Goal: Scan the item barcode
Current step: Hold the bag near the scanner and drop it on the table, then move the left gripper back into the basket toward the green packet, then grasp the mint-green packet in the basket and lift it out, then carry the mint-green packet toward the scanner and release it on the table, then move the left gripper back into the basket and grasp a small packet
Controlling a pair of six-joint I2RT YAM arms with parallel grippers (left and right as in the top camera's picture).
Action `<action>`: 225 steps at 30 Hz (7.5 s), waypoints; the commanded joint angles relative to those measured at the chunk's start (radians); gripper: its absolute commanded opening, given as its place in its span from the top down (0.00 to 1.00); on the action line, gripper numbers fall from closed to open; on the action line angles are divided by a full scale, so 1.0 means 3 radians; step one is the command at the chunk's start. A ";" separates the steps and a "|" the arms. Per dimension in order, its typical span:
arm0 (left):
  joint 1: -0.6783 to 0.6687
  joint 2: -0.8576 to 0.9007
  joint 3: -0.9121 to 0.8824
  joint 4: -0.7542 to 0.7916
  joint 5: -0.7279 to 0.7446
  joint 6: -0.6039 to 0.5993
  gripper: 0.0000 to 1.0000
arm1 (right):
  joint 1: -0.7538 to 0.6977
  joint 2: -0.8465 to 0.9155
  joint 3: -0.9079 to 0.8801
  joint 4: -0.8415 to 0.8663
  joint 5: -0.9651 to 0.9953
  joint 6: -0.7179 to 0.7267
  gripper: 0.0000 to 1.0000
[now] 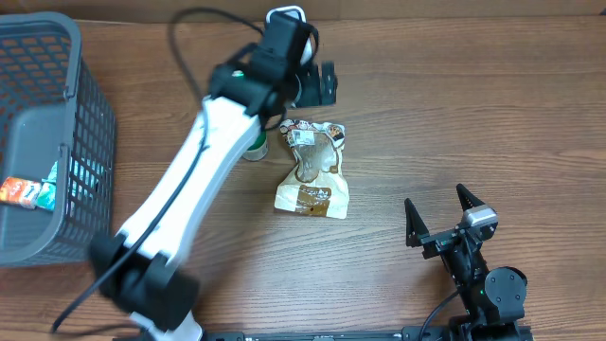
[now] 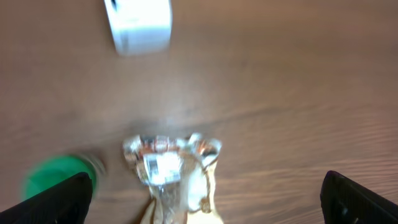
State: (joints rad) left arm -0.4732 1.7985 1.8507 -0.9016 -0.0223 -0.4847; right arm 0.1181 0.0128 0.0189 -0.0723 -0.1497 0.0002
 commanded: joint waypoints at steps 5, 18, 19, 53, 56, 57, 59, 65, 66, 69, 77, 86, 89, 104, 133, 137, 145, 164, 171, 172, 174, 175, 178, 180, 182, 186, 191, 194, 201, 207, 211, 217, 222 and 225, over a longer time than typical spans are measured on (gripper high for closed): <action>0.0341 -0.0804 0.0108 -0.0122 -0.0610 0.0374 0.00 | -0.0011 -0.0033 -0.0037 0.0015 0.0006 -0.0006 0.00; 0.2314 -0.1391 0.0099 -0.0535 -0.0736 0.0201 0.00 | -0.0011 -0.0033 -0.0037 0.0015 0.0006 -0.0006 0.00; 0.2472 -0.1363 0.0095 -0.0590 -0.0738 0.0153 0.00 | -0.0011 -0.0033 -0.0037 0.0015 0.0006 -0.0005 0.00; 0.3786 0.0913 0.0057 -0.1133 -0.0052 0.0500 0.46 | -0.0011 -0.0033 -0.0037 0.0015 0.0006 -0.0006 0.00; 0.3745 0.1049 0.0057 -0.1047 0.0081 0.0615 0.41 | -0.0011 -0.0033 -0.0037 0.0015 0.0006 -0.0005 0.00; 0.3726 0.1086 0.0057 -0.1012 0.0092 0.0622 0.39 | -0.0011 -0.0033 -0.0037 0.0015 0.0005 -0.0006 0.00; 0.3686 0.1134 0.0057 -0.0959 0.0093 0.0626 0.36 | -0.0011 -0.0033 -0.0037 0.0015 0.0006 -0.0005 0.00; 0.3563 0.1225 0.0057 -0.0875 0.0046 0.0619 0.20 | -0.0011 -0.0033 -0.0037 0.0015 0.0005 -0.0005 0.00; 0.3560 0.1244 0.0057 -0.0879 0.0033 0.0621 0.16 | -0.0011 -0.0033 -0.0037 0.0015 0.0006 -0.0006 0.00; 0.3563 0.1322 0.0053 -0.0903 -0.0024 0.0605 0.13 | -0.0011 -0.0033 -0.0037 0.0015 0.0006 -0.0006 0.00; 0.3567 0.1507 0.0048 -0.0895 -0.0038 0.0607 0.17 | -0.0011 -0.0033 -0.0037 0.0015 0.0006 -0.0005 0.00; 0.3567 0.1624 0.0048 -0.0886 -0.0037 0.0609 0.68 | -0.0011 -0.0033 -0.0037 0.0015 0.0006 -0.0006 0.00; 0.3567 0.1623 0.0048 -0.0898 -0.0038 0.0609 0.76 | -0.0011 -0.0033 -0.0037 0.0015 0.0006 -0.0005 0.00; 0.3588 0.1541 0.0328 -0.1194 0.0006 0.0607 0.94 | -0.0011 -0.0033 -0.0037 0.0015 0.0006 -0.0006 0.00; 0.3354 -0.0310 0.2255 -0.2496 0.1035 0.0746 0.92 | -0.0011 -0.0033 -0.0037 0.0015 0.0006 -0.0005 0.00; 0.2898 -0.0449 0.2195 -0.2627 0.0910 0.0945 0.89 | -0.0011 -0.0033 -0.0037 0.0015 0.0006 -0.0005 0.00; 0.1813 -0.0407 0.1577 -0.2614 0.0263 0.0853 0.89 | -0.0011 -0.0033 -0.0037 0.0015 0.0006 -0.0005 0.00; 0.1164 -0.0395 -0.1609 -0.0565 -0.0172 0.0404 0.91 | -0.0011 -0.0033 -0.0037 0.0015 0.0006 -0.0005 0.00; 0.1085 -0.0394 -0.2239 0.0095 -0.0025 0.0381 0.90 | -0.0011 -0.0033 -0.0037 0.0015 0.0006 -0.0005 0.00; 0.1074 -0.0395 -0.2284 0.0135 -0.0027 0.0366 0.89 | -0.0011 -0.0033 -0.0037 0.0015 0.0006 -0.0005 0.00; 0.1049 -0.0395 -0.2364 0.0220 0.0004 0.0352 0.89 | -0.0011 -0.0033 -0.0037 0.0015 0.0006 -0.0006 0.00; 0.1040 -0.0395 -0.2392 0.0248 0.0020 0.0336 0.87 | -0.0011 -0.0033 -0.0037 0.0015 0.0006 -0.0005 0.00; 0.0992 -0.0394 -0.2448 0.0334 0.0114 0.0328 0.85 | -0.0011 -0.0033 -0.0037 0.0015 0.0006 -0.0005 0.00; 0.0950 -0.0394 -0.2461 0.0385 0.0184 0.0326 0.71 | -0.0011 -0.0033 -0.0037 0.0015 0.0006 -0.0005 0.00; 0.0905 -0.0394 -0.2461 0.0441 0.0248 0.0327 0.45 | -0.0011 -0.0033 -0.0037 0.0015 0.0006 -0.0006 0.00; 0.0874 -0.0397 -0.2448 0.0473 0.0237 0.0331 0.01 | -0.0011 -0.0033 -0.0037 0.0015 0.0006 -0.0005 0.00; 0.0952 -0.0490 -0.2140 0.0099 0.0198 0.0329 0.00 | -0.0011 -0.0033 -0.0037 0.0015 0.0006 -0.0006 0.00; 0.0993 -0.0638 -0.1720 -0.0267 0.0175 0.0333 0.00 | -0.0011 -0.0033 -0.0037 0.0015 0.0006 -0.0006 0.00; 0.1069 -0.1016 -0.0535 -0.0930 0.0061 0.0621 0.01 | -0.0011 -0.0033 -0.0037 0.0015 0.0006 -0.0005 0.00; 0.1526 -0.1151 0.0172 -0.1348 -0.0212 0.0552 0.00 | -0.0011 -0.0033 -0.0037 0.0015 0.0006 -0.0006 0.00; 0.2221 -0.1195 0.0276 -0.1453 -0.0211 0.0362 0.00 | -0.0011 -0.0033 -0.0037 0.0015 0.0006 -0.0006 0.00; 0.3399 -0.1097 0.0253 -0.1495 0.0172 -0.0052 0.00 | -0.0011 -0.0033 -0.0037 0.0015 0.0006 -0.0005 0.00; 0.3890 -0.0868 0.0191 -0.1420 0.0282 -0.0118 0.00 | -0.0011 -0.0033 -0.0037 0.0015 0.0006 -0.0006 0.00; 0.3961 -0.0656 0.0114 -0.1415 0.0122 -0.0102 0.06 | -0.0011 -0.0033 -0.0037 0.0015 0.0006 -0.0006 0.00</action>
State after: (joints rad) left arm 0.7029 1.5440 1.9144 -1.3293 0.0219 -0.4973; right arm 0.1184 0.0120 0.0189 -0.0719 -0.1497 -0.0002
